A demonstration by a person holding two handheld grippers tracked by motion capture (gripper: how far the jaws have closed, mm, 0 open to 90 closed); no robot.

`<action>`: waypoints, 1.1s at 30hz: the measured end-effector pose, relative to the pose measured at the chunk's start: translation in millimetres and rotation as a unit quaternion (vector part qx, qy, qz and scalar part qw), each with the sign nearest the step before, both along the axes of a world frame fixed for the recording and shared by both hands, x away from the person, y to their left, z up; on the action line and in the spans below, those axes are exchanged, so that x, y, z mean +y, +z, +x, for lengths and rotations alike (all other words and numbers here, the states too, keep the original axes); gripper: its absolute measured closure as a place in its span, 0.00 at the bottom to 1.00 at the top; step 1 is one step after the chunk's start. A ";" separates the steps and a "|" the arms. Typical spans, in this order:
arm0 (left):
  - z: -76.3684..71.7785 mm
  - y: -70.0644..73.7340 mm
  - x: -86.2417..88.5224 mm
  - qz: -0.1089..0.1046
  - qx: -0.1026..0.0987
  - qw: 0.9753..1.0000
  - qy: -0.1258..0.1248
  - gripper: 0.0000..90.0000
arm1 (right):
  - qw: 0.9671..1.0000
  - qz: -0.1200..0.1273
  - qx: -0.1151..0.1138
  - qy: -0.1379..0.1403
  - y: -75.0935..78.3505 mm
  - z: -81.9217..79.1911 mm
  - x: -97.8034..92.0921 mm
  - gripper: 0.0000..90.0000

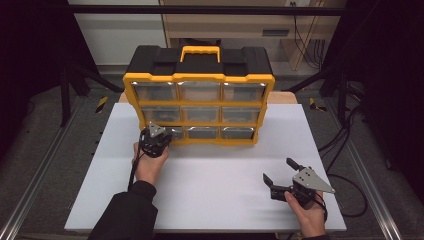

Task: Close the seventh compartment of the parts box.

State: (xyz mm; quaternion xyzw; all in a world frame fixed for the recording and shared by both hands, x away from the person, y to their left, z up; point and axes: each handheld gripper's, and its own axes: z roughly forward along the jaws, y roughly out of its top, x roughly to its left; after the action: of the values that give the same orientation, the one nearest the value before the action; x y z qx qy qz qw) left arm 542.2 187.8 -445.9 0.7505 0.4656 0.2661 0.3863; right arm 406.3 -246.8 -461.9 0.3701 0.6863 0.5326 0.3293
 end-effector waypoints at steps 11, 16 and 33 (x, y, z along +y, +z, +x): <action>0.9 0.1 0.3 0.001 -0.002 1.000 0.001 0.99 | 1.000 -0.001 0.002 0.000 -0.1 -0.3 0.4 0.05; 2.3 1.8 0.5 0.000 -0.002 1.000 0.003 0.99 | 1.000 0.000 0.002 0.000 -0.1 -0.2 0.3 0.05; 6.3 3.9 -0.5 0.001 -0.004 1.000 0.006 0.99 | 1.000 0.002 0.004 -0.001 -0.7 0.1 -0.8 0.05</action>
State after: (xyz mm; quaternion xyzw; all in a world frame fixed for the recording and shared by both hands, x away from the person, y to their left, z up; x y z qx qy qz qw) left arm 548.5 187.2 -442.0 0.7470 0.4680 0.2719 0.3860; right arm 406.4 -247.6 -462.6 0.3731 0.6863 0.5322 0.3265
